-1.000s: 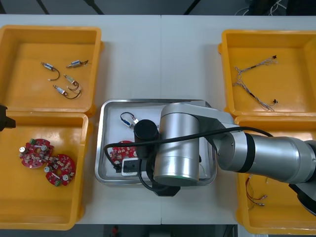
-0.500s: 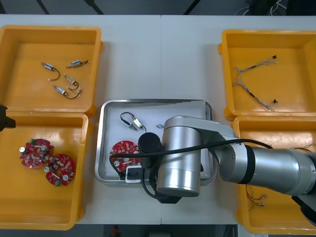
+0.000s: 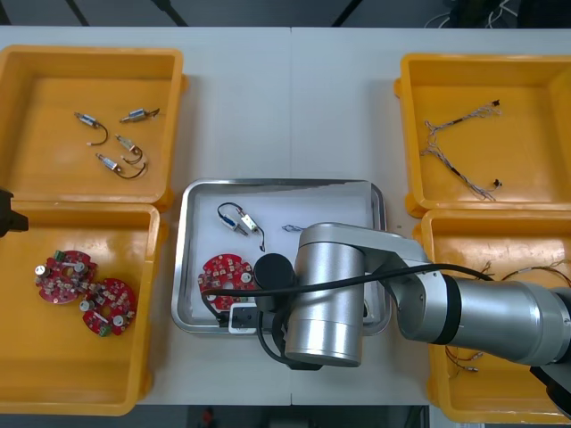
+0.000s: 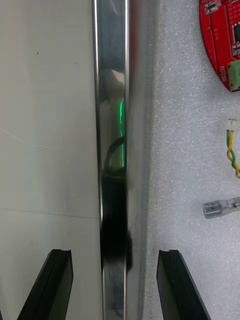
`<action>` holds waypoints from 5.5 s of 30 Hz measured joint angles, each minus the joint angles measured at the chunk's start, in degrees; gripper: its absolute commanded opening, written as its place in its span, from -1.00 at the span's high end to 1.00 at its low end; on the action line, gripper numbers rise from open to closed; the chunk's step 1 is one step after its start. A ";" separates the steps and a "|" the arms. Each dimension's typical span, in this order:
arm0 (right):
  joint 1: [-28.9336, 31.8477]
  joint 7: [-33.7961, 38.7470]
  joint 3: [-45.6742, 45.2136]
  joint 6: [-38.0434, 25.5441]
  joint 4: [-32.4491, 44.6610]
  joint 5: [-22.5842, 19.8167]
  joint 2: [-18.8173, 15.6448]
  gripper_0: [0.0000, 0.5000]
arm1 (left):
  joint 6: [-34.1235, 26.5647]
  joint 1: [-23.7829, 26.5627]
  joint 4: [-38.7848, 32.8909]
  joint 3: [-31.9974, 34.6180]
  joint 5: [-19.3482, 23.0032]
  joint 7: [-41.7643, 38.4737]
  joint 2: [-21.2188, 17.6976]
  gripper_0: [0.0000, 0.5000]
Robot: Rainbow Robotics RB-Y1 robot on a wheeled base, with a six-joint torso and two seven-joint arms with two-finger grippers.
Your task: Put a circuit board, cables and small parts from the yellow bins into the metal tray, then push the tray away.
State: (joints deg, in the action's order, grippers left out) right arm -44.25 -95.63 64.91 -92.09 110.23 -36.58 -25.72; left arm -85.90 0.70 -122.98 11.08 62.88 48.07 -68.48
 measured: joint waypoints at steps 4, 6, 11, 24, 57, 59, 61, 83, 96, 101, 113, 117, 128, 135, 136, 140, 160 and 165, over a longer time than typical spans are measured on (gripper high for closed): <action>0.05 0.00 0.00 0.00 -0.01 0.47 0.22 0.81 | 0.00 0.00 0.00 0.00 0.00 0.00 0.00 -1.00; 0.07 0.00 0.01 -0.01 -0.01 0.67 0.35 0.85 | 0.00 0.00 -0.01 0.00 0.00 0.01 0.00 -1.00; 0.08 0.00 0.01 -0.01 -0.01 1.67 0.44 0.91 | 0.00 0.00 -0.01 0.00 0.00 0.01 0.00 -1.00; -2.85 0.00 0.02 1.08 -0.01 1.99 -1.81 1.00 | 0.00 0.00 -0.03 0.00 0.00 0.02 0.00 -1.00; -20.81 -5.13 0.35 9.07 -15.88 -5.80 -6.11 1.00 | 0.00 0.00 -0.11 0.00 0.02 0.06 0.00 -1.00; -21.48 -9.33 0.35 9.41 -17.87 -5.80 -6.08 1.00 | 0.00 0.00 -0.11 0.00 0.02 0.06 0.00 -1.00; -22.11 -12.28 0.35 10.00 -19.83 -5.80 -6.03 1.00 | 0.00 0.00 -0.11 0.00 0.02 0.06 0.00 -1.00; -27.85 -17.45 0.37 22.01 -35.95 -8.11 -3.54 1.00 | 0.00 0.00 -0.14 0.00 0.03 0.07 0.00 -1.00; -30.71 -19.47 0.39 30.48 -41.65 -8.04 -1.78 1.00 | 0.00 0.00 -0.15 0.00 0.03 0.08 0.00 -1.00; -31.26 -19.47 0.41 33.36 -42.88 -7.04 -1.65 1.00 | 0.00 0.00 -0.15 0.00 0.03 0.08 0.00 -1.00; -31.59 -19.47 0.44 39.15 -46.24 -4.87 -1.50 1.00 | 0.00 0.00 -0.15 0.00 0.03 0.09 0.00 -1.00; -31.61 -19.47 0.44 40.62 -47.46 -4.65 -1.39 1.00 | 0.00 0.00 -0.15 0.00 0.03 0.09 0.00 -1.00; -31.63 -19.48 0.45 40.46 -48.95 -7.09 -0.69 -1.00 | 0.00 0.00 -0.16 0.00 0.03 0.10 0.00 -1.00; -32.03 -19.51 0.44 34.09 -48.40 -8.72 -0.65 -1.00 | 0.00 0.00 -0.16 0.00 0.03 0.10 0.00 -1.00; -32.11 -19.51 0.43 32.95 -47.87 -8.72 -0.69 -1.00 | 0.00 0.00 -0.16 0.00 0.03 0.10 0.00 -1.00; -32.27 -19.51 -0.50 27.76 -44.09 -8.80 -1.08 -1.00 | 0.00 0.00 -0.16 0.00 0.03 0.10 0.00 -1.00; -27.00 -0.96 -24.54 5.94 -29.11 -18.90 -11.45 -1.00 | 0.00 -0.01 -0.21 0.00 0.04 0.10 0.00 -1.00; -24.20 7.34 -28.55 1.98 -25.21 -19.49 -15.28 -1.00 | 0.00 -0.01 -0.22 0.00 0.05 0.10 0.00 -1.00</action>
State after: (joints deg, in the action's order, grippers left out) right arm -68.46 -88.28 36.35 -90.10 85.03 -56.08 -41.00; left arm -85.90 0.69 -123.20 11.08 62.93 48.17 -68.48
